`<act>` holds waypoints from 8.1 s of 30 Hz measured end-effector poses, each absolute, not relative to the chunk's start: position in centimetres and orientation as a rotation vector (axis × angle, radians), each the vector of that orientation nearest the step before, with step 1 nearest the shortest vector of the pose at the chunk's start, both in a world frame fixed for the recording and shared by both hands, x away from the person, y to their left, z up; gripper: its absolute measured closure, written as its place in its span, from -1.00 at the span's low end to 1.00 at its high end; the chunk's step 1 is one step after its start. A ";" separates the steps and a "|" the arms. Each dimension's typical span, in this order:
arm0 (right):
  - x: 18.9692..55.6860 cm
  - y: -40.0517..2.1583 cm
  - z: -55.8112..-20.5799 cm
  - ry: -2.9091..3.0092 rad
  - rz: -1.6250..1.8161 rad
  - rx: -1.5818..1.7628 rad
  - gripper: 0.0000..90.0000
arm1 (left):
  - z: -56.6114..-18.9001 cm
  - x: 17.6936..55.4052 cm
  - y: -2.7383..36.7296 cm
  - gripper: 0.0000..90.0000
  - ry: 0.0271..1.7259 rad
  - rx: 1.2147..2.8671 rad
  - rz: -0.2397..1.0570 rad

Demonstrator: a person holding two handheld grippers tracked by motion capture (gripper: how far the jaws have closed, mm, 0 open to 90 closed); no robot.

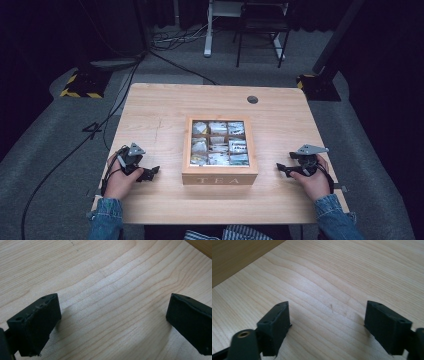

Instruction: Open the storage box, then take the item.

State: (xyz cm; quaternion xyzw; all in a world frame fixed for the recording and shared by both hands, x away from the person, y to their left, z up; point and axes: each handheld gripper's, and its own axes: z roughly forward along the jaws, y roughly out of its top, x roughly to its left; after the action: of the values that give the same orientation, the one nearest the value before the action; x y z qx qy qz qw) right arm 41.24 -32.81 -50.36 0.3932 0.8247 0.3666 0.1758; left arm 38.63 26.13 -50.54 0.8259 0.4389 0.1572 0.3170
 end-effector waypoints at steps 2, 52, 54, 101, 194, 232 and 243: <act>41.2 -33.0 -50.3 2.326 1.041 1.129 -0.38 | -50.6 38.6 26.1 -0.99 1.156 2.171 0.411; 35.7 -24.8 -43.7 2.562 1.422 0.714 -0.02 | -50.6 38.7 26.1 -0.99 1.156 2.173 0.414; 35.8 -24.6 -44.0 2.571 1.418 0.715 -0.02 | -50.6 38.7 26.1 -0.99 1.156 2.172 0.413; 35.2 -23.4 -44.3 2.461 1.376 0.782 0.13 | -50.5 39.2 25.9 -0.99 1.156 2.173 0.410; 41.6 -23.3 -34.2 2.172 1.559 0.689 0.11 | -48.5 35.8 23.5 -0.40 1.242 2.050 0.448; 41.9 -23.4 -34.1 2.170 1.572 0.690 0.13 | -40.1 34.9 15.6 -0.30 0.719 2.073 0.277; 41.9 -23.4 -34.1 2.170 1.573 0.693 0.13 | -39.8 35.6 12.1 -0.34 0.635 2.118 0.245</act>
State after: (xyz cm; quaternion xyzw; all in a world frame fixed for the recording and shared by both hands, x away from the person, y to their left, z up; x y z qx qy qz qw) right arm 41.86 -23.39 -34.12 0.2459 0.7703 0.5583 0.1857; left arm 35.60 12.14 -39.79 0.8538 0.2559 0.0987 0.4425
